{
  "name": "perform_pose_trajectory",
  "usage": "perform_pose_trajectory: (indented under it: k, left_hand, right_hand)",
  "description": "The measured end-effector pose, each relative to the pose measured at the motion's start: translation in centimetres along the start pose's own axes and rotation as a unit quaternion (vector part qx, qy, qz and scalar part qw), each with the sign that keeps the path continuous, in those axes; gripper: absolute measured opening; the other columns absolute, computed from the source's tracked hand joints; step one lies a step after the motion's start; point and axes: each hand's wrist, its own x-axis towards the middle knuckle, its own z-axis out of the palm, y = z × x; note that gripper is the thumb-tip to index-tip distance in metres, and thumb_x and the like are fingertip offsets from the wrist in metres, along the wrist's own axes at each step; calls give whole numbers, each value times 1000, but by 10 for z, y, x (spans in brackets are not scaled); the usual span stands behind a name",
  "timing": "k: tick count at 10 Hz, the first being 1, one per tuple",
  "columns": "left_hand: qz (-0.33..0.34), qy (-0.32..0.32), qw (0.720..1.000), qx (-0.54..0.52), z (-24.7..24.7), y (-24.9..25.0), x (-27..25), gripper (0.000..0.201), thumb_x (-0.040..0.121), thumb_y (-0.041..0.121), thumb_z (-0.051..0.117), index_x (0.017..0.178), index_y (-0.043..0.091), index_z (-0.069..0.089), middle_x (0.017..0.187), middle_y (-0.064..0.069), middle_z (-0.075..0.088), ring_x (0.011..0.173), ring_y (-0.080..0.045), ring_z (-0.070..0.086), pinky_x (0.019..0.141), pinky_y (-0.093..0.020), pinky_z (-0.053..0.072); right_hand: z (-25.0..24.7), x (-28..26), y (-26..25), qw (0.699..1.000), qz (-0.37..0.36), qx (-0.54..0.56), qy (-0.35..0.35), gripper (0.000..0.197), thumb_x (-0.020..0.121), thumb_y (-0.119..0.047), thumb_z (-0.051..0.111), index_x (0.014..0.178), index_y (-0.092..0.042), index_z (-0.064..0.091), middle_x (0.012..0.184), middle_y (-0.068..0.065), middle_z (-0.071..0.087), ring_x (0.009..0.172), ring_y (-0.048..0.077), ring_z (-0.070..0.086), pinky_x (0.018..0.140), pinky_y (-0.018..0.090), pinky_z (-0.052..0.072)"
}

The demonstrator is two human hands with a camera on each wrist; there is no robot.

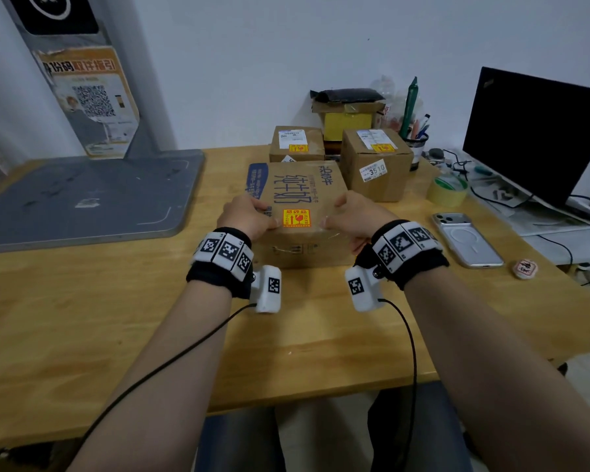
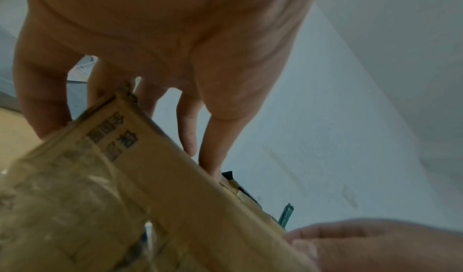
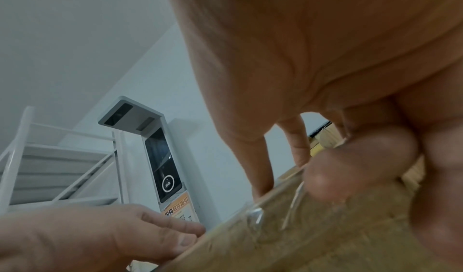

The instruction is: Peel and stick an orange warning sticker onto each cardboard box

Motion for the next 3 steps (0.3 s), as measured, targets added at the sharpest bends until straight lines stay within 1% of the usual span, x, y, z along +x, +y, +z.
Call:
perform_pose_trajectory:
  k: [1,2,3]
  left_hand:
    - [-3,20,1000,5,7,-2,7,53,80,36,85,128,22,66,140,-6,57,120,-27,60,100,-43,51]
    - [-12,20,999,44,8,8,3,40,84,34,80,122,24,71,141,-11,56,124,-33,57,105,-46,50]
    - [24,50,998,27,5,33,0,31,91,25,68,122,26,70,145,-12,48,129,-34,52,110,-51,47]
  right_hand:
    - [-2,6,0,1000,-5,-7,-3,52,94,-38,71,136,-20,46,101,1,58,74,21,61,68,37,57]
    - [-6,2,0,999,-10,-47,-6,58,94,-41,72,141,-19,48,115,2,58,89,25,64,84,41,60]
    - [-24,-3,-10,996,-29,-74,31,46,97,-42,67,133,-13,61,118,6,68,88,24,66,80,38,58]
